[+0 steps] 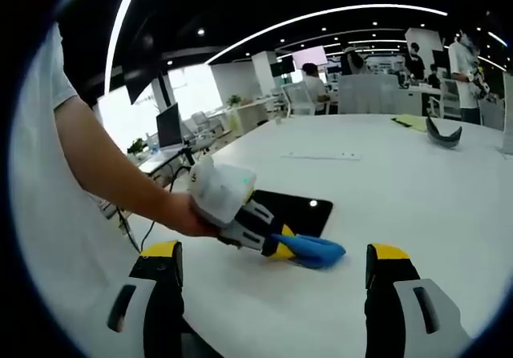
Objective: Wipe the mirror surface with the cleaning cloth until all visible marks leave the cleaned area.
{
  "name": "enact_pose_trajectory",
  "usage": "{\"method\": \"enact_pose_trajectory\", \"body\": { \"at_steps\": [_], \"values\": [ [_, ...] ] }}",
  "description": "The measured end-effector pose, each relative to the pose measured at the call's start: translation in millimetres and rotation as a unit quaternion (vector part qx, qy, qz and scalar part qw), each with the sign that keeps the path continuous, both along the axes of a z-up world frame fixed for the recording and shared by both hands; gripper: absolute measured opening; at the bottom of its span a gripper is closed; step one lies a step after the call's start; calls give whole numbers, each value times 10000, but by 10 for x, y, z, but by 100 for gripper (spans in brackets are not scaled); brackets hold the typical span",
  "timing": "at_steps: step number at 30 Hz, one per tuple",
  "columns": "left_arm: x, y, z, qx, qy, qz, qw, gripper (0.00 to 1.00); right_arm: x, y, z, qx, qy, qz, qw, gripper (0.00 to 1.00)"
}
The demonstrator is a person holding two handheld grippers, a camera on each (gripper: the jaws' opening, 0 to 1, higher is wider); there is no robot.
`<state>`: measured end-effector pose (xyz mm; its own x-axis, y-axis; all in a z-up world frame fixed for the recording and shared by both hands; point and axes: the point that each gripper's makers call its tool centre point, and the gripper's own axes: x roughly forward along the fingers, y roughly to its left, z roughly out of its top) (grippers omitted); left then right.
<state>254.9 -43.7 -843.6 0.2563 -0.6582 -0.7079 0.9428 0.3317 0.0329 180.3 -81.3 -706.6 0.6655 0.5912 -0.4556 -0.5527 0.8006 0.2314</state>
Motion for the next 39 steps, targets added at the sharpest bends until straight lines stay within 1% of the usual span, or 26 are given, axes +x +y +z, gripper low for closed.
{"method": "enact_pose_trajectory", "body": {
  "at_steps": [9, 16, 19, 27, 28, 33, 35, 39],
  "values": [
    [-12, -51, 1, -34, -4, -49, 10000, 7, 8, 19, 18, -9, -4, 31, 10000, 94],
    [-20, -82, 3, -28, -40, -69, 10000, 7, 1, 8, -30, -33, 60, 48, 10000, 94],
    [-19, -98, 1, -41, -30, -65, 10000, 7, -3, 12, -18, -42, 49, 66, 10000, 94],
    [-19, -111, 2, -91, 0, -40, 10000, 7, 7, -33, -20, -29, 55, 29, 10000, 94],
    [-18, -111, 2, -78, -37, -78, 9999, 7, 6, -32, -22, -31, 57, 31, 10000, 94],
    [-8, -110, -1, -84, 12, -164, 9998, 6, -6, -32, -41, -34, 82, 33, 10000, 94],
    [-19, -110, 11, -45, -20, -257, 9997, 6, -5, -35, -43, -21, 86, 23, 10000, 94],
    [-6, -96, 3, -135, 53, -269, 9995, 6, -5, -34, -46, -34, 99, 29, 9999, 94]
  ]
}}
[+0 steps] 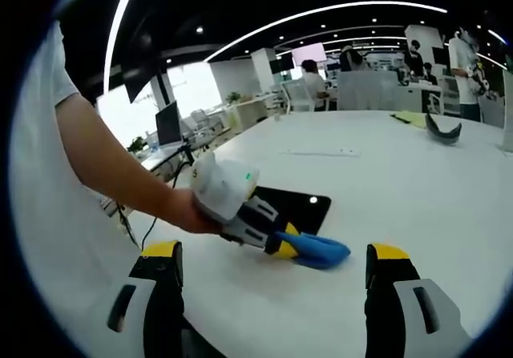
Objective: Wipe the mirror surface with the cleaning cloth until all visible marks leave the cleaned area.
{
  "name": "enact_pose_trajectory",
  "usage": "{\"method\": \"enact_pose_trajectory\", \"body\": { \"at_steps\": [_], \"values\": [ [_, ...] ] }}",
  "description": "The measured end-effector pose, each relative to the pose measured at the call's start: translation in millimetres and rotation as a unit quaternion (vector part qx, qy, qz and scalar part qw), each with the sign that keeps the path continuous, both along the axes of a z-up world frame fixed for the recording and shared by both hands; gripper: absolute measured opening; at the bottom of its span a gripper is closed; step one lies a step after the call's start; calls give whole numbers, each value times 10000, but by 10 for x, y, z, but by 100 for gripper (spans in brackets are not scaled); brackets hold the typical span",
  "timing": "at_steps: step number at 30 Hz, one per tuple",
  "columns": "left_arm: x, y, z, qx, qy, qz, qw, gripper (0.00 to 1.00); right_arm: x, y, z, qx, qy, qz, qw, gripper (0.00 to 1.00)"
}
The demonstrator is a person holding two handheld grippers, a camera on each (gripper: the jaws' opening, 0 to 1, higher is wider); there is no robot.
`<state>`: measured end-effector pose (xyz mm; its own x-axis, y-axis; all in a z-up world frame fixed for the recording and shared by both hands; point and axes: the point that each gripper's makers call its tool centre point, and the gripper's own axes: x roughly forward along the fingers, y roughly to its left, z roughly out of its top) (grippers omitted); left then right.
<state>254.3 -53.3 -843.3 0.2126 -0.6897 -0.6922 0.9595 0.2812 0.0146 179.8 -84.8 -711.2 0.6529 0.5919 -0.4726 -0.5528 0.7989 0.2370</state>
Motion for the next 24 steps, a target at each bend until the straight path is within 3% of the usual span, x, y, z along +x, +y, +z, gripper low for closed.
{"method": "enact_pose_trajectory", "body": {
  "at_steps": [24],
  "values": [
    [145, 53, -5, -34, -17, 30, 10000, 6, 65, 24, -7, -2, 17, 9, 10000, 94]
  ]
}}
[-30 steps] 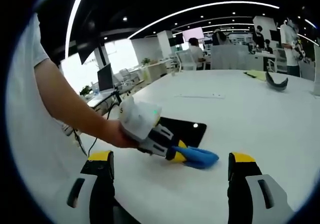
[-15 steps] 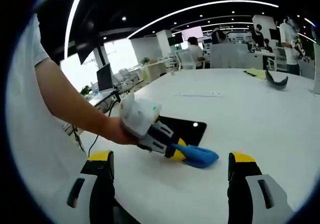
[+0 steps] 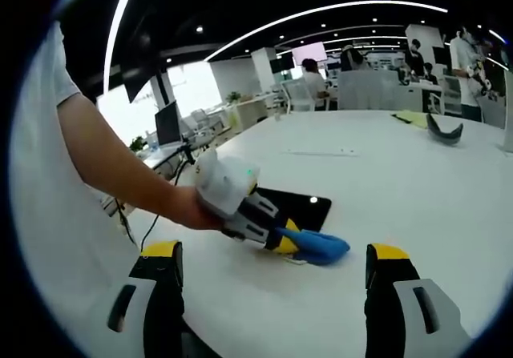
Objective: Wipe the mirror surface with the cleaning cloth until all visible marks leave the cleaned area.
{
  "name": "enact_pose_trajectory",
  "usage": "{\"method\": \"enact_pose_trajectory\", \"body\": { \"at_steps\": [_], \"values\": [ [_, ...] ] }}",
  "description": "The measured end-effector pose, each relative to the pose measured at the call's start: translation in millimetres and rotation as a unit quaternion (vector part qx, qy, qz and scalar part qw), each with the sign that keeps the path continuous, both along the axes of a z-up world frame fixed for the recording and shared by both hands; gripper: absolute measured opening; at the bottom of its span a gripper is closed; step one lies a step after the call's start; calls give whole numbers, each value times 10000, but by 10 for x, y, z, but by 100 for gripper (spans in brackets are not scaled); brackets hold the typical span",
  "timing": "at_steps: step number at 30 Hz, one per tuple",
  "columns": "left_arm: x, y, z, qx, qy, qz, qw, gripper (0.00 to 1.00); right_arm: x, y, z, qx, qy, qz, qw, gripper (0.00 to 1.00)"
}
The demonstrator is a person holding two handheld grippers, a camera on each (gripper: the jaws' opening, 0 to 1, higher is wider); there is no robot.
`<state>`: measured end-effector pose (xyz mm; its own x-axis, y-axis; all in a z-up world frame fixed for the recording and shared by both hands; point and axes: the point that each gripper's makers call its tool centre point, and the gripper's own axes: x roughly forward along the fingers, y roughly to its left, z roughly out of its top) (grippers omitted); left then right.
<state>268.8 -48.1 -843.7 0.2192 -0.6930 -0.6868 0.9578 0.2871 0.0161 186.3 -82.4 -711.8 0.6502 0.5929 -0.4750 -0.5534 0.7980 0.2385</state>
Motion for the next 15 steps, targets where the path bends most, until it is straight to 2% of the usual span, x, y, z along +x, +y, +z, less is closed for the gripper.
{"method": "enact_pose_trajectory", "body": {
  "at_steps": [15],
  "values": [
    [151, 64, 10, 22, -3, 111, 9999, 6, 16, -23, -2, -10, 12, -32, 10000, 94]
  ]
}}
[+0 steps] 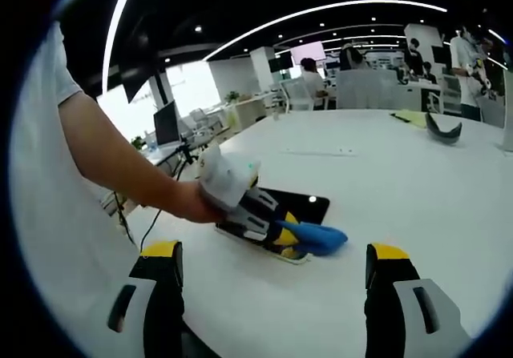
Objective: Wipe the mirror surface with the cleaning cloth until all visible marks leave the cleaned area.
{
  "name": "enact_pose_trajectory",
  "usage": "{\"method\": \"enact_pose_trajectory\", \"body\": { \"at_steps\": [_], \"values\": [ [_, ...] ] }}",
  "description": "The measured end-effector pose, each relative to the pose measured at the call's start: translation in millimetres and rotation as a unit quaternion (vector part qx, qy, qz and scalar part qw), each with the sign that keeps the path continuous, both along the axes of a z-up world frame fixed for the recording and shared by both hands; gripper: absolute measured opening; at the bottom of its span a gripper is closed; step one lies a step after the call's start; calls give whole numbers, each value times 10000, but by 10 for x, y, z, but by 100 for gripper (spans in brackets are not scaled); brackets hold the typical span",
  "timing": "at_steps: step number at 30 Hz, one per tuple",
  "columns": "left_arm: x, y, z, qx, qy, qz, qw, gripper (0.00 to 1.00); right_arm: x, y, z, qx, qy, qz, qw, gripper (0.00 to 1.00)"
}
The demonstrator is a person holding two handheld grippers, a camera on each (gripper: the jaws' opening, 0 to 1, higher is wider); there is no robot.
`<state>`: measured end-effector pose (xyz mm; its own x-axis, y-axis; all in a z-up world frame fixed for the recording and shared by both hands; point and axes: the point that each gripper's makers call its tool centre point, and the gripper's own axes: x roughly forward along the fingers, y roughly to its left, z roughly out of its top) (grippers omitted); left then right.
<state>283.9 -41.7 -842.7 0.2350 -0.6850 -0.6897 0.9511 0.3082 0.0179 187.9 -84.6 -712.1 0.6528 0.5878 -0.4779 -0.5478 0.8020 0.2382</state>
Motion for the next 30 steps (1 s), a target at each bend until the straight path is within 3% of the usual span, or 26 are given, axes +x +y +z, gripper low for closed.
{"method": "enact_pose_trajectory", "body": {
  "at_steps": [30],
  "values": [
    [369, 164, -7, 32, -100, 230, 9997, 6, 40, -22, -25, -33, 54, -13, 10000, 94]
  ]
}}
